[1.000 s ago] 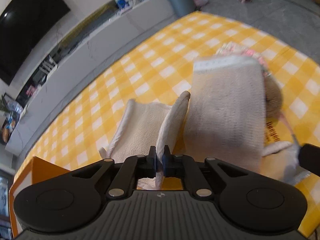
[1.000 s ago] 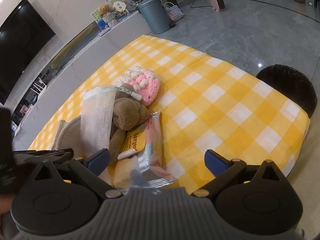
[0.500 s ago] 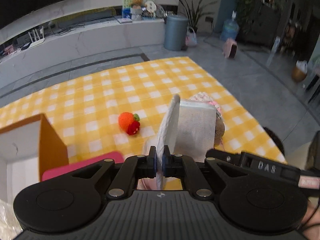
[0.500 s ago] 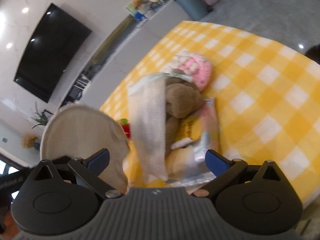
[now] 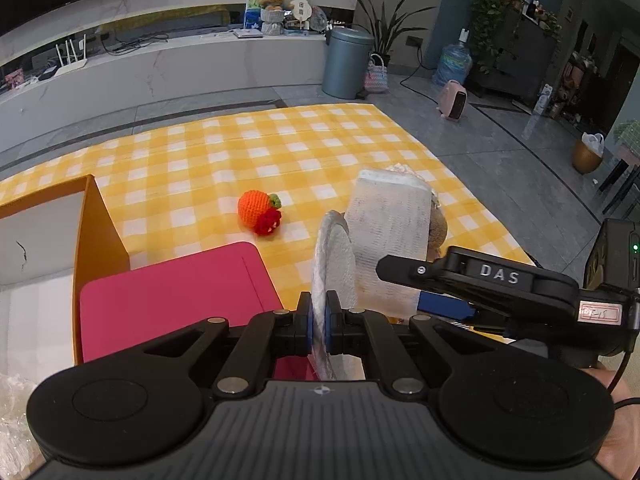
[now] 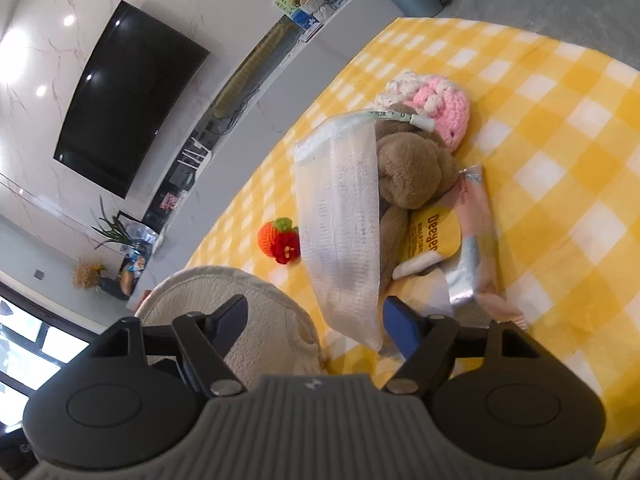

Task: Organize soft objects
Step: 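Hold the white pouch with the left gripper while the right gripper closes on the white gauze sheet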

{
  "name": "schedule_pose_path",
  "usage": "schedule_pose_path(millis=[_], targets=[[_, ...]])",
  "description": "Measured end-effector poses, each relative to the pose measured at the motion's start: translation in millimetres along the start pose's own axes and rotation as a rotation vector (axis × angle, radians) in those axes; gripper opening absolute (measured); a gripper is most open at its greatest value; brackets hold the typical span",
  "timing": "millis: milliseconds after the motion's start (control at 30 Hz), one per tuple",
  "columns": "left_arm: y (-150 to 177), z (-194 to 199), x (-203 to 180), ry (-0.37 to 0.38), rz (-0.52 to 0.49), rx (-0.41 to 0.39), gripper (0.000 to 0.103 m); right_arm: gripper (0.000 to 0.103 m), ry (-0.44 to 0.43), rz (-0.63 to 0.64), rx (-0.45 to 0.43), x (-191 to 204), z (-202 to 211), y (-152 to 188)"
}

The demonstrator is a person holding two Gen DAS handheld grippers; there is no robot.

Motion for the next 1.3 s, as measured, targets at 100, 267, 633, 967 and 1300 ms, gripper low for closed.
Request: schedule_pose_path(millis=[100, 267, 633, 967, 1300], targets=[[4.2, -1.9, -0.4, 0.02, -0.017, 0.021, 0.006, 0.073, -0.008, 0.022, 0.006, 3.5, -8.0, 1.2], [6.8, -3.8, 3.7, 0.052, 0.012, 0.022, 0.006, 0.049, -0.008, 0.056, 0.055, 5.3, -18.9, 6.7], [12.5, 1.1, 11.3, 0.135, 0.036, -0.084, 0.006, 0.013, -0.044, 0.149, 0.068, 24.2, 17.0, 13.5], [14.2, 0.3, 15.2, 0.183, 0.052, -0.139, 0.006, 0.049, 0.041, 0.067, -0.035, 0.1, 16.6, -0.6], [13.4, -2.3, 18.2, 0.181, 0.049, -0.195, 0.006, 0.048, 0.036, 0.028, 0.014, -8.5, -25.6, -8.1]])
Point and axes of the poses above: each gripper's, at about its wrist camera, not at the fingertips, and z roughly against the way its jaws point, x to its left, y to its underside, the point moved 6 cm from there along -z, roughly the way its jaws point, and after that the axes turned 7 degrees about -x, right-handed, at the moved point
